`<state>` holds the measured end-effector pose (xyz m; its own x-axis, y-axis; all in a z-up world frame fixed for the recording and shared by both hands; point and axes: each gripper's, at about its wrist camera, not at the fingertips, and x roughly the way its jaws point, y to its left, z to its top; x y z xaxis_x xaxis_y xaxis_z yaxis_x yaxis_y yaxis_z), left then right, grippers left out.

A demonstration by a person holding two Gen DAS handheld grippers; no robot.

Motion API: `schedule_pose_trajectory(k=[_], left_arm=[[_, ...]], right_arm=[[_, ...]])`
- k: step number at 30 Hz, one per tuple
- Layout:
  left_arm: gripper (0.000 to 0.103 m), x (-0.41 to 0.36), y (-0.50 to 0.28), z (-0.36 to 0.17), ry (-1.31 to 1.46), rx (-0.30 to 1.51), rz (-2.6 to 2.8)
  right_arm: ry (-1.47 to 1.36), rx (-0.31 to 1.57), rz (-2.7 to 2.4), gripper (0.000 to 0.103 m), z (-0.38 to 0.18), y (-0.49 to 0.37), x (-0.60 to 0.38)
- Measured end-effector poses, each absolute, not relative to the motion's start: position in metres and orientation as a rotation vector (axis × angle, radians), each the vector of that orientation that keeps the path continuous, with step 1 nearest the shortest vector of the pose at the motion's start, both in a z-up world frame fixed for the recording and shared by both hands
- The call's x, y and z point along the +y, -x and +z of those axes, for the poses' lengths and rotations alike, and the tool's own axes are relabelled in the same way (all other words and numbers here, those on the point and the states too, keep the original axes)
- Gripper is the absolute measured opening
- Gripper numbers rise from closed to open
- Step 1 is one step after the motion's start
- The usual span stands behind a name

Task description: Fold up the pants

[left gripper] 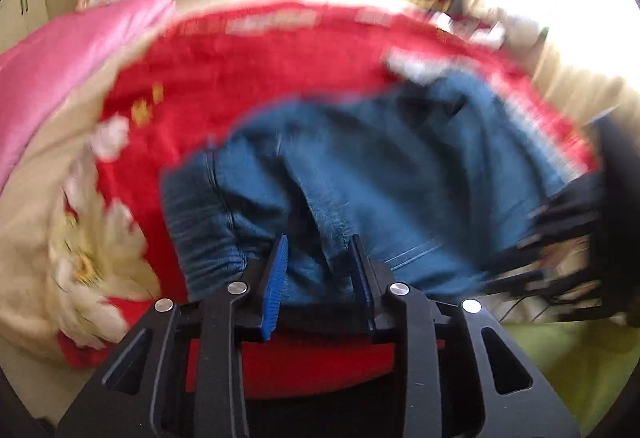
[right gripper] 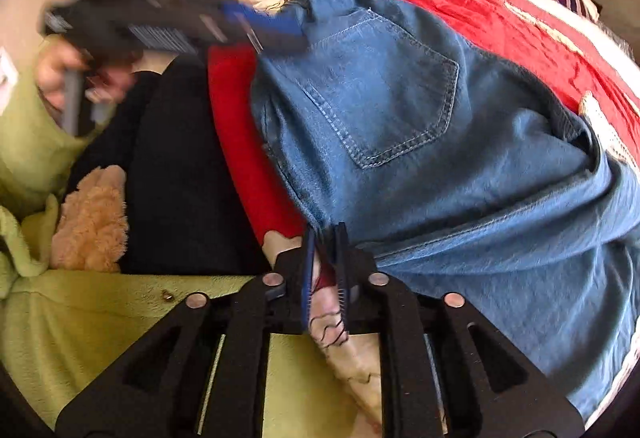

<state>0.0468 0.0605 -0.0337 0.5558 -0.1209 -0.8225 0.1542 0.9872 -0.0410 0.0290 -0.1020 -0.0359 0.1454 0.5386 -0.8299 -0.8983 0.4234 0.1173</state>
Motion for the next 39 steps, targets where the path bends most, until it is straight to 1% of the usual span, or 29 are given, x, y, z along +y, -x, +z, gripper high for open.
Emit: schedule_pose_trajectory(k=[3,5,6,9,11,13,16,18,19,20,21,22,25,26,27,29,30,32,35,39], left_arm=[[0.028,0.060,-0.048,-0.046,-0.024,0.968,-0.165],[0.028,0.060,-0.046,-0.044,-0.027,0.963,-0.165],[0.028,0.060,-0.045,-0.044,-0.025,0.963,-0.166],[0.028,0.063,-0.045,-0.045,-0.020,0.958,-0.166],[0.028,0.062,-0.044,-0.046,-0.019,0.954,-0.165],[0.028,0.064,-0.043,-0.046,-0.015,0.953,-0.168],[0.028,0.063,-0.037,-0.042,-0.021,0.921,-0.158],[0.029,0.061,-0.032,-0.033,-0.026,0.887,-0.152],[0.030,0.062,-0.029,-0.027,-0.022,0.868,-0.152],[0.037,0.062,-0.026,-0.019,-0.013,0.844,-0.153],[0.047,0.062,-0.024,-0.012,-0.007,0.826,-0.153],[0.049,0.062,-0.021,-0.002,-0.002,0.801,-0.150],[0.050,0.057,-0.016,0.024,0.013,0.752,-0.169],[0.050,0.053,-0.016,0.030,0.012,0.748,-0.186],[0.052,0.048,-0.016,0.035,0.007,0.746,-0.205],[0.056,0.033,-0.021,0.042,-0.002,0.747,-0.249],[0.056,0.024,-0.026,0.043,0.000,0.756,-0.284],[0.056,0.005,-0.038,0.036,0.008,0.792,-0.353],[0.056,-0.028,-0.056,0.015,-0.002,0.856,-0.428],[0.056,-0.056,-0.070,-0.012,0.029,0.924,-0.492]], right_arm=[[0.402,0.871,1.086,0.009,-0.014,-0.030,-0.113],[0.359,0.836,1.060,0.016,-0.006,-0.036,-0.116],[0.339,0.832,1.045,0.017,-0.006,-0.041,-0.116],[0.288,0.918,1.009,0.017,-0.023,-0.056,-0.109],[0.292,0.993,0.988,0.017,-0.044,-0.061,-0.100],[0.314,1.017,0.961,0.018,-0.060,-0.061,-0.095],[0.285,0.999,0.977,0.019,-0.048,-0.059,-0.100],[0.273,0.949,0.966,0.025,-0.029,-0.061,-0.110],[0.272,0.906,0.949,0.031,-0.016,-0.062,-0.117],[0.264,0.872,0.928,0.036,-0.004,-0.065,-0.124],[0.246,0.836,0.899,0.037,0.010,-0.071,-0.135],[0.232,0.818,0.879,0.038,0.017,-0.076,-0.142],[0.199,0.775,0.785,0.040,0.036,-0.099,-0.166],[0.193,0.767,0.759,0.043,0.042,-0.108,-0.172],[0.189,0.765,0.749,0.046,0.043,-0.115,-0.177],[0.189,0.767,0.699,0.053,0.047,-0.137,-0.181],[0.188,0.773,0.687,0.054,0.048,-0.150,-0.182],[0.188,0.786,0.660,0.059,0.049,-0.174,-0.174],[0.211,0.816,0.609,0.063,0.043,-0.209,-0.167],[0.289,0.884,0.560,0.063,0.022,-0.249,-0.144]])
